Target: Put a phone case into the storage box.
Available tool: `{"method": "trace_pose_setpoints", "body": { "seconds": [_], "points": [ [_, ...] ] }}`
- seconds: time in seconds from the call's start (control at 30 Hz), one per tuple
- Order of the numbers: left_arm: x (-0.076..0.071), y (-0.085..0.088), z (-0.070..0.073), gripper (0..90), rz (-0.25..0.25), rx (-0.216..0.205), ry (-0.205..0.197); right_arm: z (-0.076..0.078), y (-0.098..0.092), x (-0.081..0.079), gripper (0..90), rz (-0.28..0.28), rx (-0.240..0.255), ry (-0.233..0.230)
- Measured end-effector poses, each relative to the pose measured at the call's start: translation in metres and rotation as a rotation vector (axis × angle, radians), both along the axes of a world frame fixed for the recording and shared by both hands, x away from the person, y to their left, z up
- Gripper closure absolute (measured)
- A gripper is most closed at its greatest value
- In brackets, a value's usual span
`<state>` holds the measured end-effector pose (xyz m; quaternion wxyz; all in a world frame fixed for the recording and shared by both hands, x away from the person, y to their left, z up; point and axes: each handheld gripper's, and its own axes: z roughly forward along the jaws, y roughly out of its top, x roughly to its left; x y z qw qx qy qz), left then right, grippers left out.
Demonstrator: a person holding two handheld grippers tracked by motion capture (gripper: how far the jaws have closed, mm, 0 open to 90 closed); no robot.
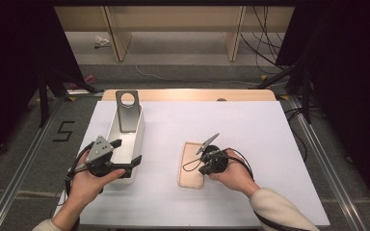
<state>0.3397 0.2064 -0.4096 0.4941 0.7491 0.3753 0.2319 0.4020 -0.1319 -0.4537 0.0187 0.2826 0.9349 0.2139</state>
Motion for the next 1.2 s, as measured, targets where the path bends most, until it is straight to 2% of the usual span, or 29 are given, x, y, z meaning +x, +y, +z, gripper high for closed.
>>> {"method": "trace_pose_setpoints", "body": {
  "seconds": [0.17,0.27,0.37,0.43,0.63,1.07,1.1,1.13,1.2],
  "points": [
    [0.0,-0.001,-0.001,9.7,-0.005,0.0,0.001,-0.002,-0.003,0.001,90.0,-0.011,-0.018,0.002],
    [0.0,-0.001,-0.001,9.7,-0.003,0.001,0.001,-0.001,-0.003,0.0,90.0,-0.009,-0.009,-0.007],
    [0.0,-0.002,-0.001,9.7,-0.004,0.003,0.004,0.003,0.005,-0.002,90.0,0.009,0.04,-0.038],
    [0.0,-0.002,-0.001,9.7,-0.006,0.003,0.003,0.003,0.01,-0.004,90.0,0.026,0.045,-0.035],
    [0.0,-0.002,-0.001,9.7,-0.007,0.002,0.003,-0.006,0.013,-0.006,90.0,0.041,-0.014,-0.009],
    [-0.001,-0.004,-0.002,9.7,-0.014,0.004,0.005,-0.004,0.006,-0.003,90.0,0.022,-0.017,-0.003],
    [-0.001,-0.004,-0.002,9.7,-0.016,0.006,0.005,-0.004,0.006,-0.003,83.0,0.041,-0.016,-0.006],
    [-0.001,-0.004,-0.002,9.7,-0.016,0.006,0.005,-0.004,0.006,-0.003,83.0,0.041,-0.016,-0.006],
    [0.0,-0.004,-0.002,9.7,-0.016,0.005,0.006,-0.001,0.008,-0.005,75.2,0.062,-0.024,-0.032]
  ]
}}
